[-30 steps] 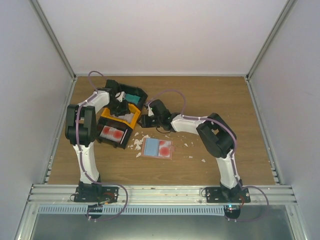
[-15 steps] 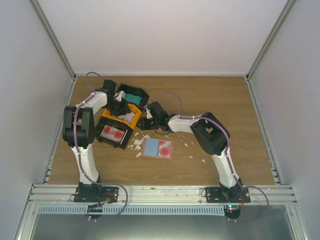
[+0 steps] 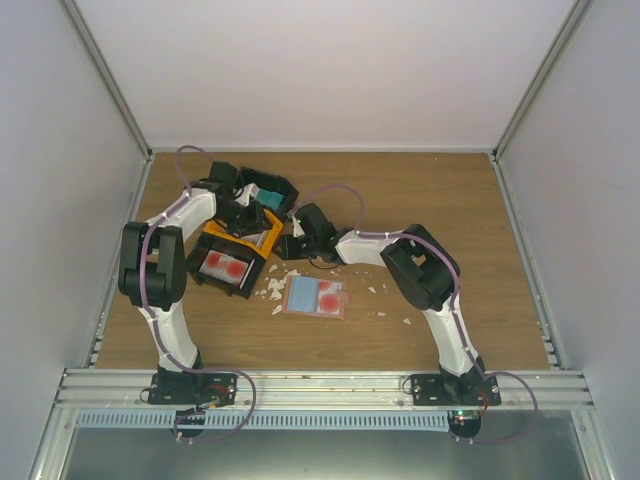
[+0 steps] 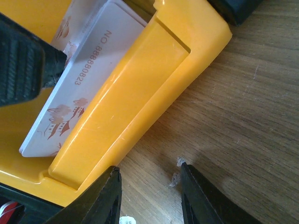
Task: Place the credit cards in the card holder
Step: Adjust the credit card in the storage box.
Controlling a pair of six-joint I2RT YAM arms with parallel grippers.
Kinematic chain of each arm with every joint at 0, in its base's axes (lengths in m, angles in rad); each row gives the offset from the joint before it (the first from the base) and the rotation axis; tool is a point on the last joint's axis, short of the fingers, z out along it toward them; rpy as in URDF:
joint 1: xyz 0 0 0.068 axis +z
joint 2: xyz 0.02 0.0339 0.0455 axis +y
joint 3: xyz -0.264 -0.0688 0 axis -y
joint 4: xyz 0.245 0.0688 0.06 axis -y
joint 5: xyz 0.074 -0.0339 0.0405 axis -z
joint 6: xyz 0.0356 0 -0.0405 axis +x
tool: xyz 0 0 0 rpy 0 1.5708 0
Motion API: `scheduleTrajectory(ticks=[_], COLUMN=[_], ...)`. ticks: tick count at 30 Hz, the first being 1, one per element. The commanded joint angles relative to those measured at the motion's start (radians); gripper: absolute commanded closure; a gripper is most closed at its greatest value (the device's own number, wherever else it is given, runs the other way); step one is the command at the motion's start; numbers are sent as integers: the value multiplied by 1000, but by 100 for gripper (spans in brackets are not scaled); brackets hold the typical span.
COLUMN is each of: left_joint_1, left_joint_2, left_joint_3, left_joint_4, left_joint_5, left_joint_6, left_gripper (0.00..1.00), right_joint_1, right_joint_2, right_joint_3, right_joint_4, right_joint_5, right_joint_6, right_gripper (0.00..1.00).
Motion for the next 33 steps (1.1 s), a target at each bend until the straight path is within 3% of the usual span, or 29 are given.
scheduleTrajectory(ticks=[1, 7, 10, 13, 23, 33], left_joint_1=[-7, -9, -11, -9, -11, -31], left_joint_2=[-35, -42, -58, -58, -58, -4], left_joint_3=[-25, -44, -44, -41, -12, -7], left_joint_4=[30, 53, 59, 64, 23, 9], left_joint_5=[13, 54, 40, 116, -148, -72], left_joint_6=[-3, -10, -20, -22, 6, 63], left_gripper=[66, 64, 59, 56, 46, 45], right_joint_1=[8, 8, 7, 7, 10, 25], right_joint_2=[-29, -90, -134, -185, -356, -388], right_joint_3=[-28, -79, -119, -165, -317, -365], right_joint_4=[50, 52, 56, 62, 39, 21], right_joint_5=[14, 60, 84, 105, 140, 138], right_joint_6=[-6, -10, -14, -22, -39, -31], right_gripper=[64, 64, 64, 63, 62, 60])
